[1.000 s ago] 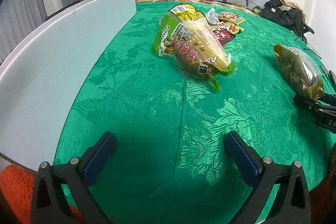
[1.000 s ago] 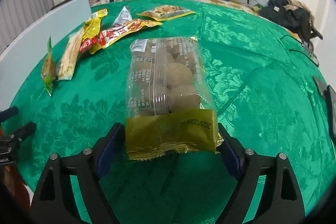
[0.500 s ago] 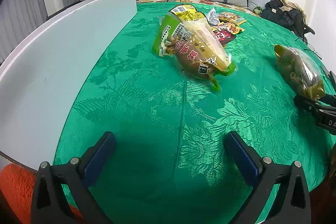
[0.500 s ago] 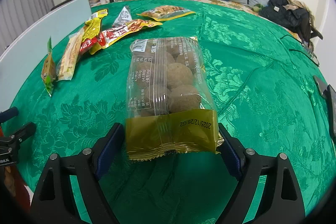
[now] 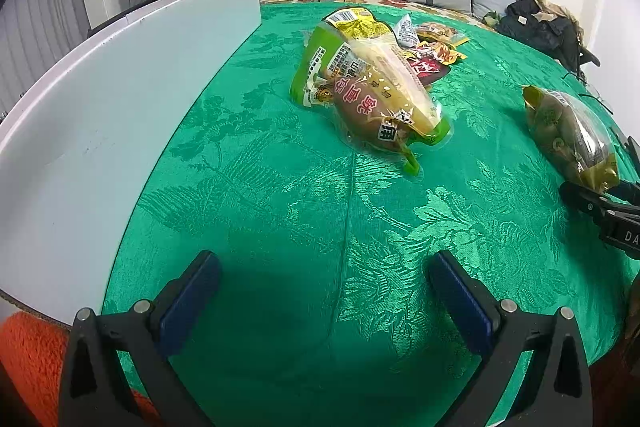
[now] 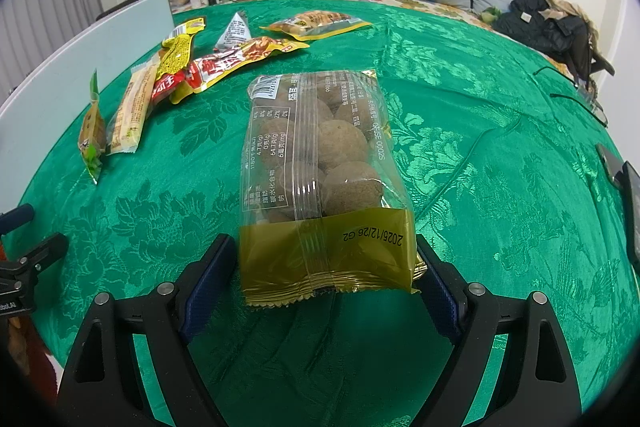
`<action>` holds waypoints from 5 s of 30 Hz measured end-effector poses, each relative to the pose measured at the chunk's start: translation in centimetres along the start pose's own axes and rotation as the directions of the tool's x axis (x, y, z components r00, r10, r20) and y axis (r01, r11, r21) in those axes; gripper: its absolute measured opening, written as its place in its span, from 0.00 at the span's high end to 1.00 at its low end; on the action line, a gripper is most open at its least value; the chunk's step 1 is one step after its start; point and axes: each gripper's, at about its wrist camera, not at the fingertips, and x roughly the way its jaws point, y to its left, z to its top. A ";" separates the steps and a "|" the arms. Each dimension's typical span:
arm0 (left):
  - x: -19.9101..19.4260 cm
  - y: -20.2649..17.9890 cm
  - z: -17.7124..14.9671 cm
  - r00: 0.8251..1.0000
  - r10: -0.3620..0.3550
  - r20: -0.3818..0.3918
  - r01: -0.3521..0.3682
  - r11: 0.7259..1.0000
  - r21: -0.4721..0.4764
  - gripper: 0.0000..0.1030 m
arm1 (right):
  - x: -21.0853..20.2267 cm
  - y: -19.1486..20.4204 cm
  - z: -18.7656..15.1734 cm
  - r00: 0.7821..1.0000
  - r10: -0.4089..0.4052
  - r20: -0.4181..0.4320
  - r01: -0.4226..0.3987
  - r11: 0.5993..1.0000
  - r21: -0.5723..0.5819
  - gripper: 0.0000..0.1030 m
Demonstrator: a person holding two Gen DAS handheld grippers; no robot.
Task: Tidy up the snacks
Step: 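Lift the clear bag of round snacks with the right tool, then grasp the green-labelled clear snack bag with the left tool while the right tool holds its bag, then carry both bags over the white box and open both tools to drop them, then bring both tools back from the box toward the snack pile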
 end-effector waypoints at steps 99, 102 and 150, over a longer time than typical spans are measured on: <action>-10.9 12.8 13.3 0.949 -0.306 0.076 0.314 0.935 -0.163 0.63 | -9.8 6.1 15.0 0.916 0.400 -0.026 -0.389 0.902 0.186 0.47; -11.2 17.4 14.0 0.978 -0.188 0.087 0.202 0.962 -0.183 0.62 | -11.0 12.9 18.3 0.841 0.541 0.003 -0.537 0.833 0.134 0.47; -2.6 13.2 13.1 0.972 0.236 0.016 -0.237 0.970 0.057 0.04 | 1.7 -6.8 2.1 0.985 -0.166 -0.038 0.170 0.963 0.207 0.16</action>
